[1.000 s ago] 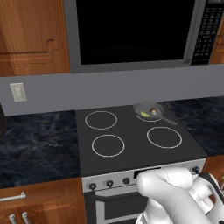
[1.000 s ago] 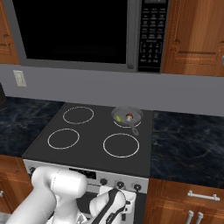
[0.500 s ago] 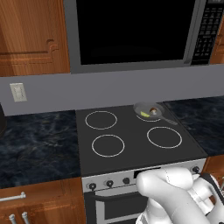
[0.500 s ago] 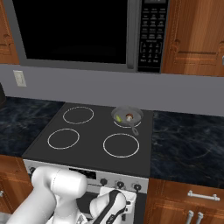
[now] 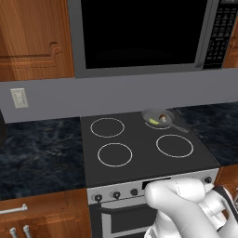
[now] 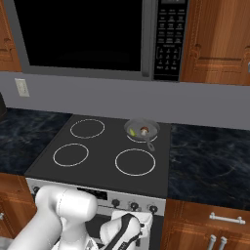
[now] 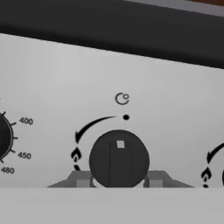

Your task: Put the mushroom and lemon wedge in the pan. Then turn on the rear right burner and set the heat to medium.

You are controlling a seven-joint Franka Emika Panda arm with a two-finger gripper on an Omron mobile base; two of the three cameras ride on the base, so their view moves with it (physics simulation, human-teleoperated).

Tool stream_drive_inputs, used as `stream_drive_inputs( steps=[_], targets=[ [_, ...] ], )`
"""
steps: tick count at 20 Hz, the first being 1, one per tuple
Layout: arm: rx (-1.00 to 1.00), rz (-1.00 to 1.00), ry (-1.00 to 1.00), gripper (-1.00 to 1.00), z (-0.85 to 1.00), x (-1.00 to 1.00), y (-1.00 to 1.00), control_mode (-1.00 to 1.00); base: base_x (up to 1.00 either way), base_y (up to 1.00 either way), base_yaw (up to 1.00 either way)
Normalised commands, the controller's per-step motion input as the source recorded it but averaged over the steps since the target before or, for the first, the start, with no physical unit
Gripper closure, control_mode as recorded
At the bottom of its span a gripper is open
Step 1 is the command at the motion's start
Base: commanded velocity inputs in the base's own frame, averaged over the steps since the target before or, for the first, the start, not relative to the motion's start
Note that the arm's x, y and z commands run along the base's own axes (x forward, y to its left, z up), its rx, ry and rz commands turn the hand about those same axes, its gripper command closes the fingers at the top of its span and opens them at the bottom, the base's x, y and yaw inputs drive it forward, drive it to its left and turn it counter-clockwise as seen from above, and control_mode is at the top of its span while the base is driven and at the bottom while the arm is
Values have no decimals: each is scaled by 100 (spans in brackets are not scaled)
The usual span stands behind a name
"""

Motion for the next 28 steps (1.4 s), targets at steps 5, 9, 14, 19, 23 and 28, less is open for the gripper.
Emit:
stream_drive_inputs(
  steps=[5,9,14,19,23,28],
  targets=[
    [-23,0,0,100,0,0,0,-100,0,0,0],
    [-22,0,0,100,-3,-2,0,-100,0,0,0],
    [-27,0,0,100,-6,-1,0,-100,0,0,0],
    [-27,0,0,100,-4,-3,0,-100,0,0,0],
    [-26,0,0,100,-2,-10,0,-100,0,0,0],
    [-26,0,0,100,0,-10,0,-100,0,0,0]
  ],
)
